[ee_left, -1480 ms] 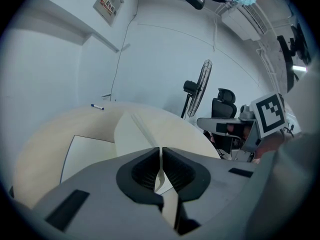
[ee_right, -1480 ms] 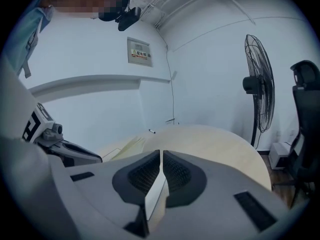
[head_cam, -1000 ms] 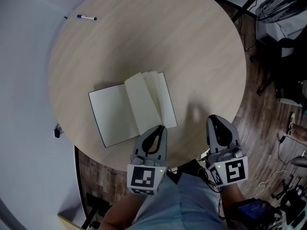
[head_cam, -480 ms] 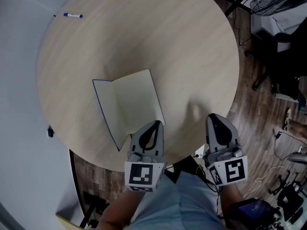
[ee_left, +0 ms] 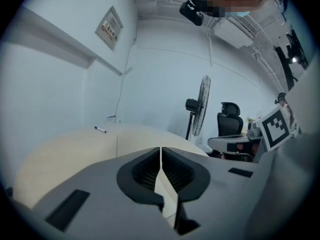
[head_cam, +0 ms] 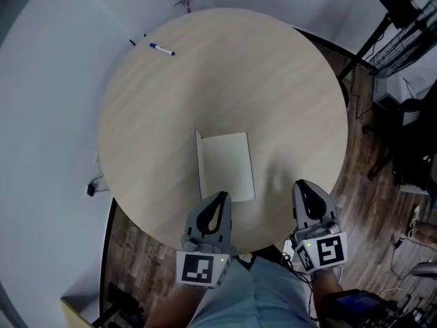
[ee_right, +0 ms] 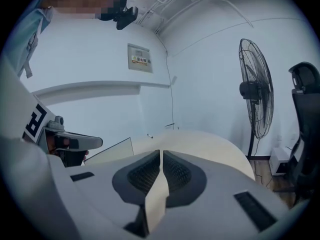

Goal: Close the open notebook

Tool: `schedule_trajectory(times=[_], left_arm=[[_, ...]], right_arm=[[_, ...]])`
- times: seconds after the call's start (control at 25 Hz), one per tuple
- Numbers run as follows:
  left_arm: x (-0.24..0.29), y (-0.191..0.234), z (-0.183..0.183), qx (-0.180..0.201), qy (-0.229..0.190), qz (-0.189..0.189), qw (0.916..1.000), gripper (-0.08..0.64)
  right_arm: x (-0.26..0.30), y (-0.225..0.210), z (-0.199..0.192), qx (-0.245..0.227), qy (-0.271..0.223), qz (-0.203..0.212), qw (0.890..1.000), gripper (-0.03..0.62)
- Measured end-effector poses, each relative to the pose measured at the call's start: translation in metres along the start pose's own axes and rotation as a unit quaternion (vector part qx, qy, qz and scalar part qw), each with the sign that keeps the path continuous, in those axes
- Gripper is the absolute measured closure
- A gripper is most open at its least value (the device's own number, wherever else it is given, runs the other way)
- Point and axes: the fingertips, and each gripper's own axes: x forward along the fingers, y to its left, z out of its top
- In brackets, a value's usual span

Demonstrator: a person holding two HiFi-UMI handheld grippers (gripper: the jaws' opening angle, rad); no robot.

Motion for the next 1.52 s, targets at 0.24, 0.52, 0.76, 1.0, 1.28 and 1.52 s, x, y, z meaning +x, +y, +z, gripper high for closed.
schedule_trajectory(times=[0.24,0.52,0.76,1.0,1.28,1.52], left_arm=[[-0.036,0.079,0.017,0.01,-0.015,0.109,0.9939,0.538],[-0.016,0.105,-0.016,-0.006,0.015,0.113,0.9935,0.538],[0.038,0.091,-0.051,-0.008,0.058,0.058,0.9966,0.538],[0.08,0.065,-0.085,-0.001,0.102,0.013,0.9947,0.538],[0.113,0.039,-0.124,0.022,0.157,-0.013,0.9873,0.538],[0.127,0.025,-0.153,0.038,0.217,-0.03,0.9749,0.538]], right_arm=[[0.017,0.032,0.022,-0.007,-0.012,0.036,0.999,0.543],[0.028,0.029,-0.002,-0.006,0.018,0.025,1.0,0.543],[0.041,0.009,-0.026,0.01,0.039,-0.004,0.999,0.543],[0.037,-0.024,-0.046,0.034,0.054,-0.039,0.997,0.543],[0.022,-0.061,-0.07,0.063,0.058,-0.072,0.994,0.543],[0.007,-0.081,-0.083,0.084,0.06,-0.097,0.99,0.543]])
